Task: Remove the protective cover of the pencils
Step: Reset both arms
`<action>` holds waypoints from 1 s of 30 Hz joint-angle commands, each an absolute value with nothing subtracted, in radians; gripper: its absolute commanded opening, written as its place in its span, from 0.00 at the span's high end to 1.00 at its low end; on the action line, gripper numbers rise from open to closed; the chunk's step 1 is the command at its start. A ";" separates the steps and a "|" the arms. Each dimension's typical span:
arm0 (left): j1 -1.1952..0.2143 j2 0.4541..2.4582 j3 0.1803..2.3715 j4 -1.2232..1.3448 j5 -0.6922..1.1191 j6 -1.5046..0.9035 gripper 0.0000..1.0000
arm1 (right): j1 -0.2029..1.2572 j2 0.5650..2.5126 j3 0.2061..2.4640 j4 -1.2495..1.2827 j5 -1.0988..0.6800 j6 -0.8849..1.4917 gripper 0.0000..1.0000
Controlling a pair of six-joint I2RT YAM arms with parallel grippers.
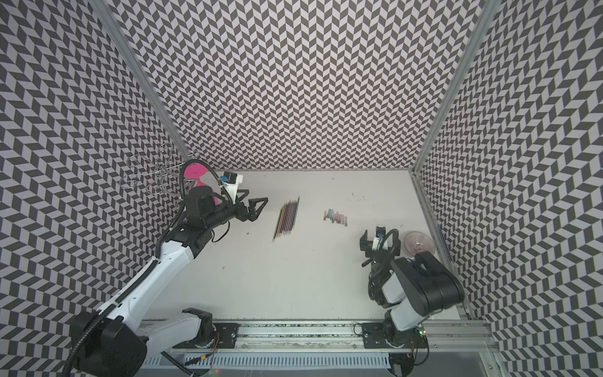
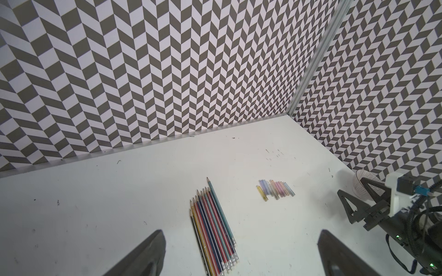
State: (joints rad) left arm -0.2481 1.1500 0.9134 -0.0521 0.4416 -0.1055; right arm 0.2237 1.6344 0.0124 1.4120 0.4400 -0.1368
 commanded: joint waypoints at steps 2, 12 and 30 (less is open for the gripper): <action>-0.244 1.119 0.859 0.060 0.434 -0.054 0.01 | 0.189 1.607 0.086 1.669 0.373 -0.090 0.01; -0.248 1.121 0.755 0.137 0.198 0.059 0.01 | 0.117 1.580 0.190 1.428 0.270 -0.026 0.01; 0.018 1.317 0.255 1.024 0.233 0.055 0.01 | 0.115 1.579 0.195 1.418 0.264 -0.024 0.01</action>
State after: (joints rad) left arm -0.0265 1.2217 0.2642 0.8188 0.1619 0.1005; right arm 0.1192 1.5894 0.1936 1.3891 0.2733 -0.0322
